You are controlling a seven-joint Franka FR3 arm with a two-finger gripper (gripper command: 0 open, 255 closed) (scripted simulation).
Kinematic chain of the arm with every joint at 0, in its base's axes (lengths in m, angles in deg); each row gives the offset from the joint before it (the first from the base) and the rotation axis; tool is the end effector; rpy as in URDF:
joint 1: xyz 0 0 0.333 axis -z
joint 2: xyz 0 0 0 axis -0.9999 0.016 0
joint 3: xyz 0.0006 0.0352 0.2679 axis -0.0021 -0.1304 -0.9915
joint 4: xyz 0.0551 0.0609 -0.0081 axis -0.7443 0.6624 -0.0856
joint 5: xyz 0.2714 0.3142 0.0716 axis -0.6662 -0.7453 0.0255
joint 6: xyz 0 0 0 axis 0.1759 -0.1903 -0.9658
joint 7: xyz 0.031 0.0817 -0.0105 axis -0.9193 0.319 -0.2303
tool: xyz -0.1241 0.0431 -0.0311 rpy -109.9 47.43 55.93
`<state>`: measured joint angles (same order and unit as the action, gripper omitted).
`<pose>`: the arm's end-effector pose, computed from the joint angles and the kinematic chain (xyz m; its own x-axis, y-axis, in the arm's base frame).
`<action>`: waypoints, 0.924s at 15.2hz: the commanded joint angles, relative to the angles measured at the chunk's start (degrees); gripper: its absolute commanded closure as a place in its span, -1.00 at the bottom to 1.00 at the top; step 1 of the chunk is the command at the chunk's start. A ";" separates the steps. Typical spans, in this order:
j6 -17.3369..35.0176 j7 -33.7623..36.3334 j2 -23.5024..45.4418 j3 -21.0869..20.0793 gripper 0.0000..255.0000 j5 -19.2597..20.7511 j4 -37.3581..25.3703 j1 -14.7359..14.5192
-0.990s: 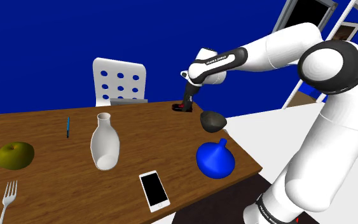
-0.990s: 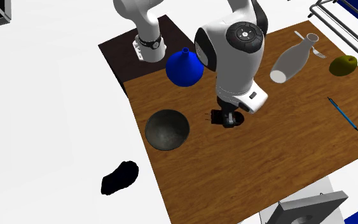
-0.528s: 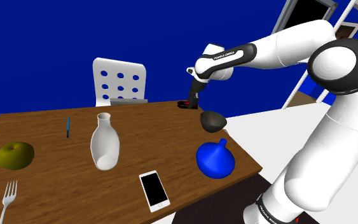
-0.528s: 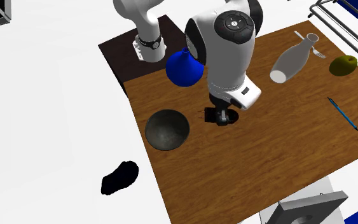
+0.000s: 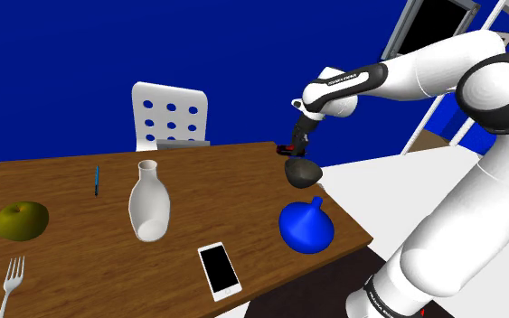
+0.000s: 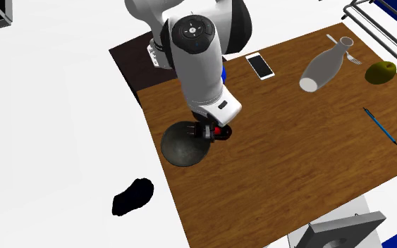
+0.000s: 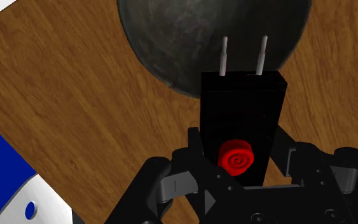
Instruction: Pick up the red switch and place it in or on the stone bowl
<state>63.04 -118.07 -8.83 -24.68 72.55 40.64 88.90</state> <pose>0.5435 -0.1513 0.3103 0.5622 0.8161 0.1338 0.8156 -0.5739 0.0732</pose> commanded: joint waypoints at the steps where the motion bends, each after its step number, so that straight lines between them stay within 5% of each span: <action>1: -0.28 -2.85 -0.72 1.40 1.00 -0.04 0.68 1.33; 6: -1.26 -9.80 -1.98 5.03 1.00 -0.09 1.63 4.67; 14: 4.62 -12.18 1.60 5.13 1.00 -2.74 4.37 4.55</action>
<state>66.87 -129.84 -7.92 -19.54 70.31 44.87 93.47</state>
